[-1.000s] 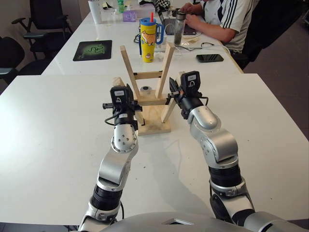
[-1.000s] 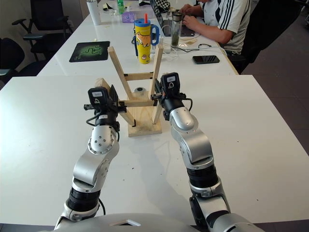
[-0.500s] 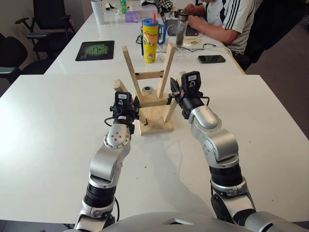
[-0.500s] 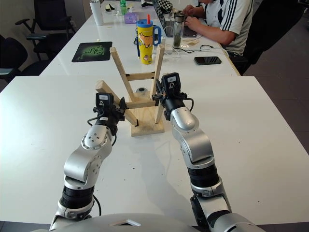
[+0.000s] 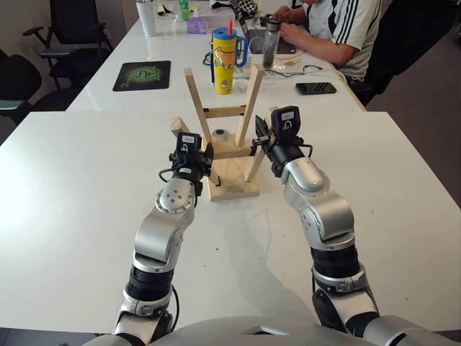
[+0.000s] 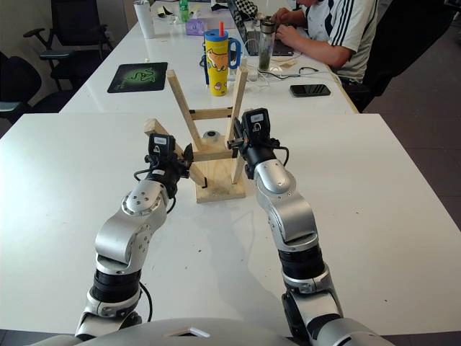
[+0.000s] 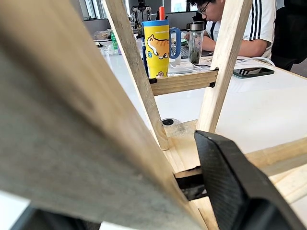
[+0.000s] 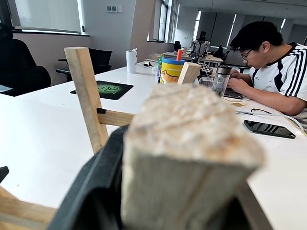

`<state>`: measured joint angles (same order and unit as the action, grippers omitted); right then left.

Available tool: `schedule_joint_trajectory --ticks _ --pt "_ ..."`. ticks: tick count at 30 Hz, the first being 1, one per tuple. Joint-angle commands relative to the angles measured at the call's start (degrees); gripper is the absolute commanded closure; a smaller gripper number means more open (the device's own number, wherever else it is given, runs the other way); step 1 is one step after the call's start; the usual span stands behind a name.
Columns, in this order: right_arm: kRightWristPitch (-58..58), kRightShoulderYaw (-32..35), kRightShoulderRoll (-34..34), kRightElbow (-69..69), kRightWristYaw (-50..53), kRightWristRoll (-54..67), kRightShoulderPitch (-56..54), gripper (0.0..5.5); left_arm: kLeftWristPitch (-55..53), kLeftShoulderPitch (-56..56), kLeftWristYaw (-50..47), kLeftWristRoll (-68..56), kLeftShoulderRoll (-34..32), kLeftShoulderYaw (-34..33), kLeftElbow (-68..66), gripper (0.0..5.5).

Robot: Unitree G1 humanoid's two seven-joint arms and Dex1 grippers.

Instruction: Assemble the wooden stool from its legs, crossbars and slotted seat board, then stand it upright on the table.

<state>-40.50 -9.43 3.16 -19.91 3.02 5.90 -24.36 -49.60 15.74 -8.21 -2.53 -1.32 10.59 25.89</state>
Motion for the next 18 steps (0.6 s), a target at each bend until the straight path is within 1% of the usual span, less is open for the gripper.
schedule_joint_trajectory --ticks 1,4,7,11,14,18 --pt "-4.2 1.2 -3.5 0.2 0.6 1.3 1.7 4.24 -5.4 -2.7 2.4 0.9 -2.2 0.8 -7.0 2.75" --pt "-5.6 2.6 -5.2 0.1 1.3 1.3 1.9 4.24 -2.4 -0.4 3.2 1.7 -2.8 0.2 -6.6 2.75" --pt "-5.8 2.5 -5.6 0.0 1.3 0.5 1.7 4.24 -1.2 1.5 4.3 1.5 -2.5 0.0 -6.6 2.75" --pt "-6.8 2.9 -6.5 0.2 1.7 0.2 1.8 4.24 -2.6 0.0 6.2 0.8 -2.0 2.0 -7.0 2.75" --pt "-8.5 5.6 -8.6 0.6 2.2 1.8 2.3 4.24 -2.7 -1.7 7.1 0.9 -2.7 2.9 -7.6 2.75" --pt "-8.8 7.3 -9.6 0.5 1.9 2.6 2.5 4.24 -2.7 -2.9 8.5 0.7 -3.6 2.8 -7.2 2.75"
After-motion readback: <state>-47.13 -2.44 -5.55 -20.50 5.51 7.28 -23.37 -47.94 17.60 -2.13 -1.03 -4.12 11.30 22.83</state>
